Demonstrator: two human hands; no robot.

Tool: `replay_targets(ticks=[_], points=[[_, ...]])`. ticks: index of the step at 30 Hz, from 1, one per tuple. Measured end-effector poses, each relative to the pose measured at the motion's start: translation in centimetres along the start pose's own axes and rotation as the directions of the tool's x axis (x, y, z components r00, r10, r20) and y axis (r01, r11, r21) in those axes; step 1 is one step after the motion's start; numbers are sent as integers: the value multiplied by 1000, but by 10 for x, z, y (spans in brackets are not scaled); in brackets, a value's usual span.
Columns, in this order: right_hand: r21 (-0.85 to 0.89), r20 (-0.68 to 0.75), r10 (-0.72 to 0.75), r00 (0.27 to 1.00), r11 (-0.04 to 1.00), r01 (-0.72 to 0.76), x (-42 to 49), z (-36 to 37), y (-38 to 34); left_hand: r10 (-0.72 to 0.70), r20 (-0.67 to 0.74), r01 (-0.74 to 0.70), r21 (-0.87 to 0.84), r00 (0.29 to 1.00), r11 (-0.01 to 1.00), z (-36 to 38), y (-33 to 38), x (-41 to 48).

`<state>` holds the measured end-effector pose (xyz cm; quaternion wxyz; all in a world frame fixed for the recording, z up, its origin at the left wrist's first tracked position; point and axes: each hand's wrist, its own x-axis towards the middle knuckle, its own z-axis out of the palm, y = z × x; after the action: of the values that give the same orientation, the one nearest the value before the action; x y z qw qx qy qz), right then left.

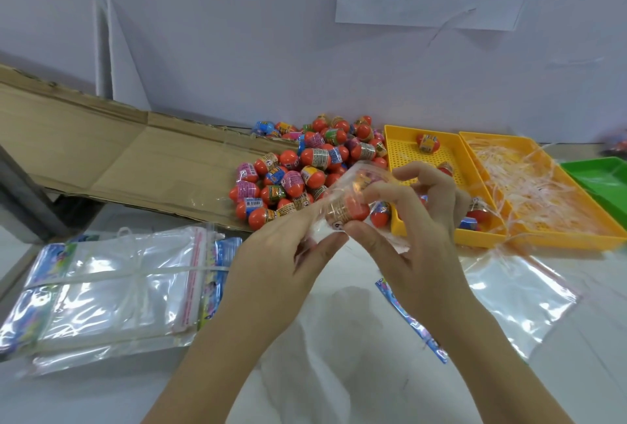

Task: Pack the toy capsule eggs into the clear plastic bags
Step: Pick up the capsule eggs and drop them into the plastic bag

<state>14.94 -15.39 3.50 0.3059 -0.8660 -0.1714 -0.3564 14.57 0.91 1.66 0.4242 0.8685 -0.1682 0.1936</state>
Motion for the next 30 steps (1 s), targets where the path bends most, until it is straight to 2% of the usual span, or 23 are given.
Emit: replay_targets(ticks=[7, 9, 12, 15, 17, 18, 20, 22, 24, 27, 30], points=[[35, 121, 55, 991, 998, -60, 2, -5, 0, 1, 99, 6, -74, 995, 997, 0, -2, 0], [52, 105, 61, 993, 996, -67, 1, -4, -2, 1, 87, 8, -110, 996, 994, 0, -1, 1], [76, 155, 6, 988, 997, -18, -2, -3, -5, -12, 46, 22, -239, 999, 971, 1, 0, 1], [103, 127, -43, 991, 994, 30, -3, -4, -6, -105, 12, 100, -432, 994, 896, 0, 1, 1], [199, 55, -8, 998, 980, -3, -2, -5, -4, -206, -16, 162, -562, 978, 811, -1, 3, 2], [283, 63, 50, 997, 957, -65, -1, -6, -2, -248, -26, 179, -621, 969, 763, -2, 4, 3], [423, 215, 177, 960, 869, -255, 2, -8, 0, -282, -32, 178, -707, 959, 685, -6, 6, 7], [492, 405, 205, 891, 773, -402, 1, -4, 2, -254, -29, 162, -699, 967, 696, -7, 7, 9], [566, 460, 169, 872, 701, -434, 0, 2, -1, -200, -10, 147, -638, 980, 756, -6, 9, 8], [694, 367, 180, 913, 601, -397, 3, 4, -3, -174, 63, 183, -492, 983, 851, -11, 9, 2], [770, 212, 332, 919, 523, -366, 9, -4, 5, -270, 282, 342, -250, 921, 906, -22, 12, -5]])
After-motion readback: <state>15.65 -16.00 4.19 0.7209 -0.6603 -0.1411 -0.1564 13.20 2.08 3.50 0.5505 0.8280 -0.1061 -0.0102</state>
